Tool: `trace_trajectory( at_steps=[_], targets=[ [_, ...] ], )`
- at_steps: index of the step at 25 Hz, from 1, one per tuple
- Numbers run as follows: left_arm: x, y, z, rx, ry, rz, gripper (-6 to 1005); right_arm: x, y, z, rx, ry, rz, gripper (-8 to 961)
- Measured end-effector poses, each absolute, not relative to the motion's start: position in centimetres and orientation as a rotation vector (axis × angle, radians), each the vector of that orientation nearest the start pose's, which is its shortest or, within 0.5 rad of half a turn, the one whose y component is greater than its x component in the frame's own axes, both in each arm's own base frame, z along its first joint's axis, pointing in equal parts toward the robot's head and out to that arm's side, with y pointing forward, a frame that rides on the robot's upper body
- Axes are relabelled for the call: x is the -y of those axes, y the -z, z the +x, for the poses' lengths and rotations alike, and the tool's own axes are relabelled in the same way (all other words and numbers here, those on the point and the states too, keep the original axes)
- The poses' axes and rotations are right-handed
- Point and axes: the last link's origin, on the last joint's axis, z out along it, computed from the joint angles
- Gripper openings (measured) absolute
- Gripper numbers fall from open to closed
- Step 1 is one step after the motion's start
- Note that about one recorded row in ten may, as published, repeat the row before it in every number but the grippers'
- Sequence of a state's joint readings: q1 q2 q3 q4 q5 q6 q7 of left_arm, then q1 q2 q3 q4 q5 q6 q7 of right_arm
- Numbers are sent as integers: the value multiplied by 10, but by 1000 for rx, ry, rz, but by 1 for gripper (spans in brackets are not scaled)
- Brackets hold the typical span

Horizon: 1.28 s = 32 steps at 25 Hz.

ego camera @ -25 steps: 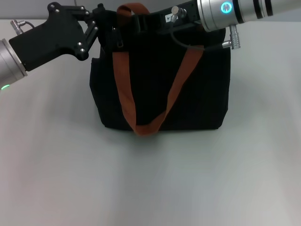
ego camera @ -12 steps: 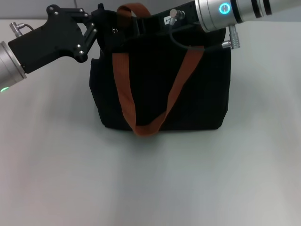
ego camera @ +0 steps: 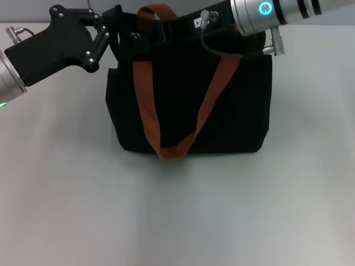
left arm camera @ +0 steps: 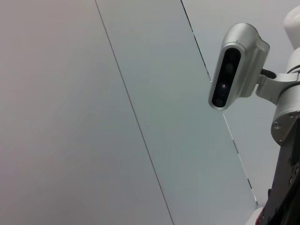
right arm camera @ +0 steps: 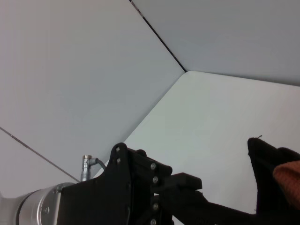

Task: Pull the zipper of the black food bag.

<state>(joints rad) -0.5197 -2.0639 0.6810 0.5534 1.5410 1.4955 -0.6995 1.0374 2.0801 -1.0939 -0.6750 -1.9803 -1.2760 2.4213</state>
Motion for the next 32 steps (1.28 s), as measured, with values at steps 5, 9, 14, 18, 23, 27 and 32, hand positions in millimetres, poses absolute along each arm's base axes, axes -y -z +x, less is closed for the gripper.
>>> trace_trajectory(
  at_steps=[5,9,14,18,23,27,32],
  targets=[
    [-355,-34,-247,-101,850,-2259,74,-422,44,65,-1252,-470,-2789,0],
    [-355,-35,-248,-97,850,-2255,75,-421,39,67,-1248,-461,-2768,-1],
    [-354,-35,-249,-95,851,-2251,76,-421,38,73,-1265,-445,-2745,-1],
    [-354,-35,-249,-94,851,-2250,77,-420,37,75,-1270,-441,-2739,-1],
    [-354,-35,-250,-90,851,-2248,78,-421,34,81,-1279,-419,-2714,2],
    [-354,-36,-250,-89,850,-2247,79,-420,26,89,-1286,-411,-2671,7],
    [-354,-36,-251,-83,847,-2242,81,-418,16,102,-1299,-398,-2617,12]
  ],
)
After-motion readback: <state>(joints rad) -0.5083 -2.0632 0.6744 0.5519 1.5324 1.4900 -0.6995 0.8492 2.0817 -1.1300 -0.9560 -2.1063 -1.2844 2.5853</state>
